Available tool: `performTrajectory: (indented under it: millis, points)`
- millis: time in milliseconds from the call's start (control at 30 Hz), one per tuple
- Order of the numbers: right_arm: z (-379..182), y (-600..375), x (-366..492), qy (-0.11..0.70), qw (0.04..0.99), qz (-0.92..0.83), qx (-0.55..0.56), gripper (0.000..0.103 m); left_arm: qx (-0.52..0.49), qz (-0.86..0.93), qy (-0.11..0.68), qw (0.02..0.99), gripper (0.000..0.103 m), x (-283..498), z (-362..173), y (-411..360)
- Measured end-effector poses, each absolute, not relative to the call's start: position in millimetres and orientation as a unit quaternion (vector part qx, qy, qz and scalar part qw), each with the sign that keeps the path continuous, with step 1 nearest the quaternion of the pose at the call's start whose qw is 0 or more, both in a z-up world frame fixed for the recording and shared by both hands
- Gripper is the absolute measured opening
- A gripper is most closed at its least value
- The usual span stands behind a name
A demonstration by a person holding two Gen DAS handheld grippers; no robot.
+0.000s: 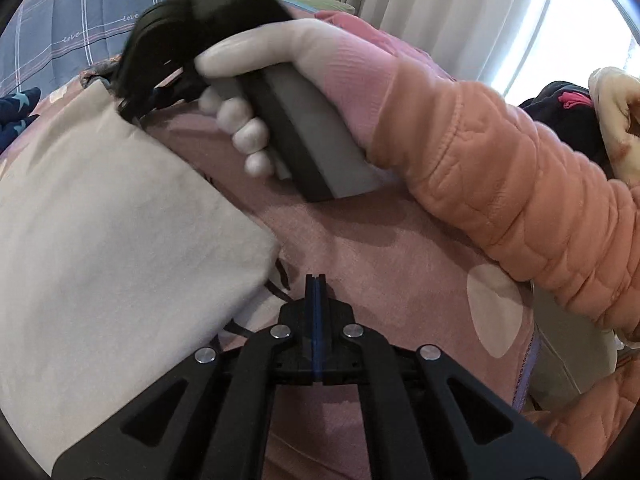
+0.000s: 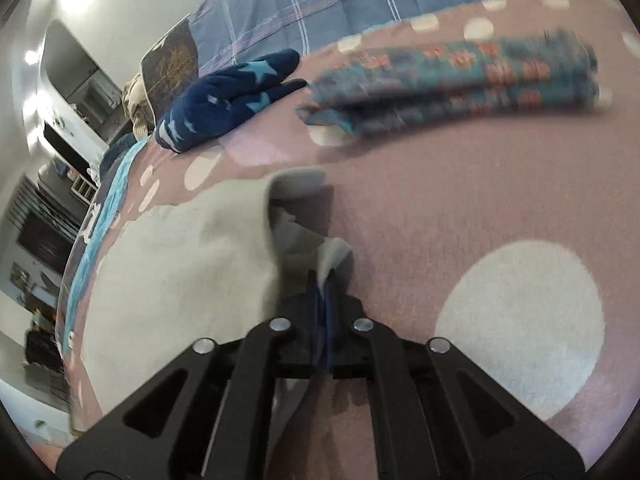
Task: Fold small clothes
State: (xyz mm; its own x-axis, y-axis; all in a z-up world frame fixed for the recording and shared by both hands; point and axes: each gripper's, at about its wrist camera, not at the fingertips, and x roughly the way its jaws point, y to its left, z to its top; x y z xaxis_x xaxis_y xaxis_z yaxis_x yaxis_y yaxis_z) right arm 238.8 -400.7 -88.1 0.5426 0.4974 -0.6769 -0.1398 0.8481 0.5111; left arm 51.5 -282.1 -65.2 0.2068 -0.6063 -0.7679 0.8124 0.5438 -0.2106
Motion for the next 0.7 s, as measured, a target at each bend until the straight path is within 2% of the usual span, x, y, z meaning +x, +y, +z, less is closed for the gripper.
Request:
performTrajectory:
  millis: [100,133,167,200,233,300,433,467,500,533,567,700]
  points:
    - [-63,-411,211,0.423,0.873,0.160,0.184,0.013,0.118,-0.467,0.414,0.772,0.000,44,-54,-273]
    - [-57,-415,198,0.416,0.874,0.170,0.184,0.013,0.113,-0.468,0.407,0.777,0.003,41,-49,-267]
    - [-53,-417,188,0.413,0.872,0.185,0.188,0.014,0.108,-0.465,0.399,0.783,0.014,40,-44,-262]
    - [-49,-420,173,0.412,0.866,0.204,0.195,0.019,0.106,-0.452,0.385,0.797,0.034,42,-39,-257]
    - [-49,-422,157,0.413,0.861,0.222,0.200,0.029,0.114,-0.435,0.369,0.814,0.041,44,-36,-254]
    - [-55,-425,129,0.421,0.852,0.231,0.207,0.041,0.146,-0.407,0.356,0.828,0.044,48,-39,-256]
    - [-70,-435,102,0.437,0.843,0.207,0.235,0.041,0.203,-0.397,0.383,0.809,0.044,54,-66,-276]
    - [-71,-438,96,0.436,0.843,0.201,0.242,0.041,0.215,-0.395,0.377,0.809,0.042,52,-65,-280]
    - [-72,-441,90,0.434,0.844,0.195,0.248,0.041,0.218,-0.399,0.376,0.808,0.021,51,-63,-281]
    - [-73,-444,86,0.433,0.844,0.191,0.251,0.041,0.215,-0.400,0.378,0.807,0.009,52,-62,-280]
    - [-72,-447,80,0.433,0.845,0.186,0.253,0.041,0.208,-0.402,0.383,0.805,0.004,53,-61,-278]
    - [-64,-446,59,0.423,0.849,0.183,0.257,0.041,0.164,-0.452,0.392,0.784,0.000,48,-50,-269]
